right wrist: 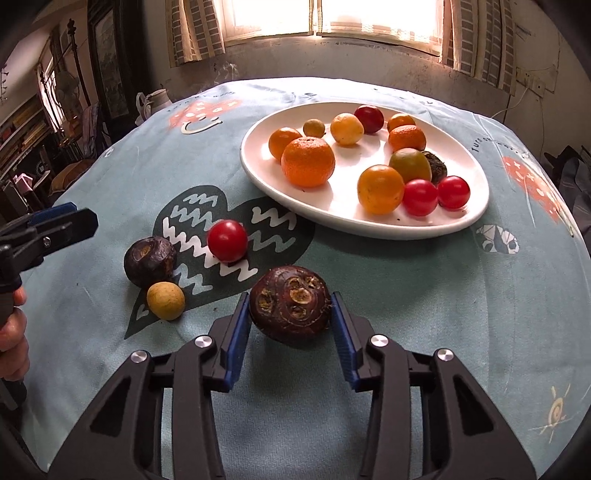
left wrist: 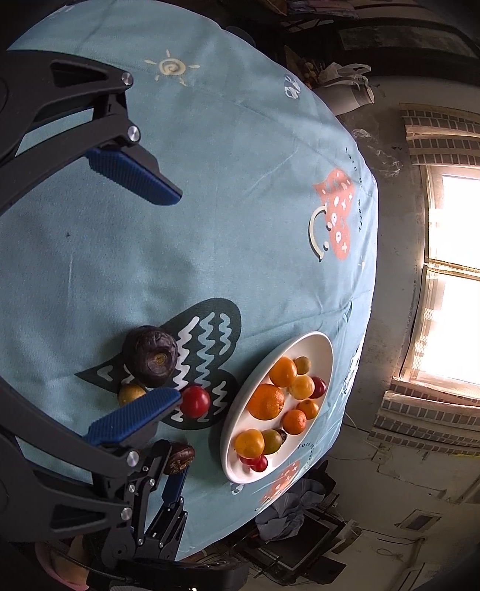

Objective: Organize fruits
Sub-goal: 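Grasp a dark brown round fruit with the right tool while the left tool grasps a dark purple fruit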

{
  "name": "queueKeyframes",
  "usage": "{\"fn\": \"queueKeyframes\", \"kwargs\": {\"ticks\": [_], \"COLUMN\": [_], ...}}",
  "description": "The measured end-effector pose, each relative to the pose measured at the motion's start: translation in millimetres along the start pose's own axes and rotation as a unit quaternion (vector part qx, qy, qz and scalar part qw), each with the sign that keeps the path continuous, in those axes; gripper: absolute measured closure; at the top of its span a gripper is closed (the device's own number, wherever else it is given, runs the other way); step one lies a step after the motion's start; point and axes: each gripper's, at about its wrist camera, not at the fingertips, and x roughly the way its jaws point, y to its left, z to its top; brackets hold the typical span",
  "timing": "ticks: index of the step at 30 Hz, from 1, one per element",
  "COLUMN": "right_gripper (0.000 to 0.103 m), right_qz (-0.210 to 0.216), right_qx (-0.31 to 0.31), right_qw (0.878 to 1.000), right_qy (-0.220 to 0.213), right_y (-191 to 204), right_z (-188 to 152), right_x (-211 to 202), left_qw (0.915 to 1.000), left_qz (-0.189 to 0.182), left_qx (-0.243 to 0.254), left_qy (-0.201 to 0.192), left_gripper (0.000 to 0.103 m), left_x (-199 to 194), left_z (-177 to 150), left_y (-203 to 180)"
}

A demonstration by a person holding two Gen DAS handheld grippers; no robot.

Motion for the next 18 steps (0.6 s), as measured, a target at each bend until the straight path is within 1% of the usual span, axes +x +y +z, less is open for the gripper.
{"fn": "queueKeyframes", "kwargs": {"ticks": [3,5,8,10,12,18], "right_gripper": [0.06,0.06,0.06,0.06,0.06,0.06], "right_qz": [0.01,0.014,0.02,0.025,0.031,0.035], "right_qx": [0.02,0.026,0.031,0.035,0.041,0.049], "right_qw": [0.999,0.999,0.999,0.998,0.998,0.998], "right_qy": [-0.028,-0.035,-0.039,-0.036,-0.033,-0.027], "right_y": [-7.2,-10.0,-11.1,-11.9,-12.8,-14.2], "right_z": [2.5,3.9,5.3,5.5,5.2,4.7], "right_x": [-18.7,-25.2,-28.9,-29.3,-30.4,-30.4], "left_qw": [0.9993,0.9984,0.9974,0.996,0.9953,0.9932], "left_qz": [-0.033,-0.048,-0.062,-0.074,-0.074,-0.07], "left_qx": [0.002,0.007,0.002,-0.011,-0.019,-0.035], "left_qy": [0.018,0.03,0.038,0.05,0.059,0.086], "left_gripper": [0.002,0.003,0.014,0.026,0.035,0.04], "left_x": [7.7,13.4,18.8,24.5,30.6,49.7], "left_z": [-3.4,-6.6,-6.2,-5.1,-4.1,-3.7], "left_y": [-5.6,-11.1,-15.9,-17.0,-18.9,-23.4]}}
